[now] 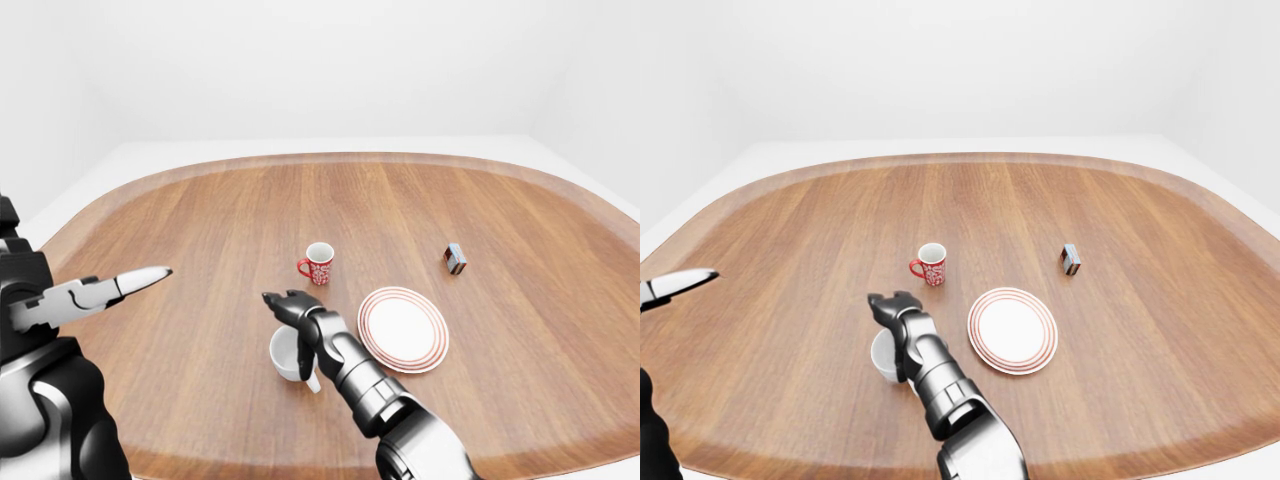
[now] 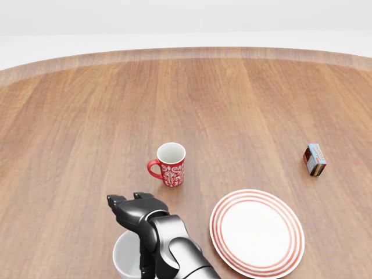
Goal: Put the white mug on the plate.
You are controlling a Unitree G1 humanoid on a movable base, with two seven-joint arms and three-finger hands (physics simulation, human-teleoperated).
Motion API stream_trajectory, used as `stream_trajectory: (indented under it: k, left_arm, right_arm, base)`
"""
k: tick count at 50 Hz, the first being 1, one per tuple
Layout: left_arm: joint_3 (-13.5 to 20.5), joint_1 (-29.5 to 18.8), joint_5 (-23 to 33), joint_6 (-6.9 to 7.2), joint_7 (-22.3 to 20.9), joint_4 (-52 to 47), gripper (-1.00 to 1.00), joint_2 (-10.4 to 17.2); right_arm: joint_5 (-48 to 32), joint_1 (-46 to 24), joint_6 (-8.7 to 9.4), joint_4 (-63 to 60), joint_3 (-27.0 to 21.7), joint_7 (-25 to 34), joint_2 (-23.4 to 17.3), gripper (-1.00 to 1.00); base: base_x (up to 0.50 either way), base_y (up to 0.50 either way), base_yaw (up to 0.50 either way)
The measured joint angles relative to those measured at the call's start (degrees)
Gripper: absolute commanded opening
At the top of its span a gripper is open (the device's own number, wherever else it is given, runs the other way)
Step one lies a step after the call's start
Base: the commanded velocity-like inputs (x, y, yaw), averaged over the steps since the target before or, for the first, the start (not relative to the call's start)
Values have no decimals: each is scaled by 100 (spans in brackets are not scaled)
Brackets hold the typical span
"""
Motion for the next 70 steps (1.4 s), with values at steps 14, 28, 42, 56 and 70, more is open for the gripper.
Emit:
stream_trajectory:
  k: [14, 28, 42, 56, 70]
  left_arm:
    - [-25, -60, -8, 0, 34, 9, 100, 26]
    - [-48, -82, -16, 0, 49, 23, 100, 31]
    - [-70, -84, -12, 0, 47, 17, 100, 25]
    - [-92, -99, -2, 0, 44, 81, 100, 25]
    - [-120, -120, 6, 0, 53, 69, 100, 28]
  right_arm:
    - [-408, 57, 0, 142, -75, -299, 0, 100]
    - [-606, 117, 0, 208, -152, -586, 0, 100]
    - [-675, 178, 0, 226, -210, -778, 0, 100]
    - [-725, 236, 0, 206, -254, -746, 0, 100]
    - [-726, 332, 0, 205, -291, -674, 0, 100]
  base:
    - [0, 0, 0]
    - [0, 0, 0]
    - [0, 0, 0]
    - [0, 0, 0]
    - [0, 0, 0]
